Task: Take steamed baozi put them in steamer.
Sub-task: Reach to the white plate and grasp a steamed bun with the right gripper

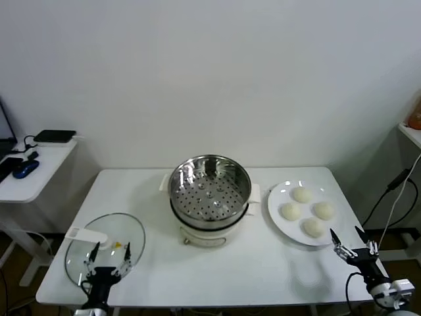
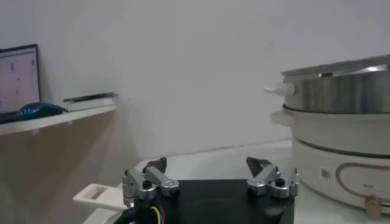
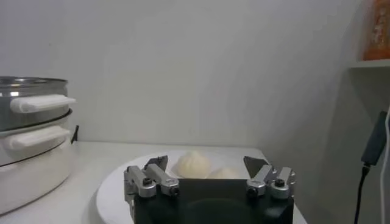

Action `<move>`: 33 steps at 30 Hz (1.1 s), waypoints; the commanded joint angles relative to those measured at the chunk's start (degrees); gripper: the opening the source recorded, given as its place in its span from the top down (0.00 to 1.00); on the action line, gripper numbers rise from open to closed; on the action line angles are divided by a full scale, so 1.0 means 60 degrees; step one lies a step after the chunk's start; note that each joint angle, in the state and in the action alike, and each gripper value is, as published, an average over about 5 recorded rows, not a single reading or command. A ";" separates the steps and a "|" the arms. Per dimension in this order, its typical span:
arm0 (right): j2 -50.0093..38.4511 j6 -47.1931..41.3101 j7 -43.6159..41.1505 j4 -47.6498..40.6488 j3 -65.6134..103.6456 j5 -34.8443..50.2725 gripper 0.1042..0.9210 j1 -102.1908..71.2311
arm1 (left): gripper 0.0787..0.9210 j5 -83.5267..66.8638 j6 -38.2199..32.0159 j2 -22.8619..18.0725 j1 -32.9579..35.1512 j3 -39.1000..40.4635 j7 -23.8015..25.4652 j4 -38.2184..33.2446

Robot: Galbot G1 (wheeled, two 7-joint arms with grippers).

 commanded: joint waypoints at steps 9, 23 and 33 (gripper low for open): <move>-0.1781 -0.1739 -0.1363 -0.0248 -0.0182 -0.1443 0.12 0.2866 | 0.12 0.0063 -0.0014 0.0011 0.0076 0.0060 -0.0013 -0.0156; -0.4843 -0.3278 -0.5530 -0.3122 -0.6421 -0.2596 0.12 0.9916 | 0.12 0.0345 -0.0060 -0.0061 0.0104 0.0402 -0.0116 -0.0369; -0.3827 -0.2656 -0.8906 -0.5891 -1.2154 -0.4007 0.12 1.5588 | 0.12 0.0339 -0.0095 -0.0012 0.0107 0.0515 -0.0142 -0.0295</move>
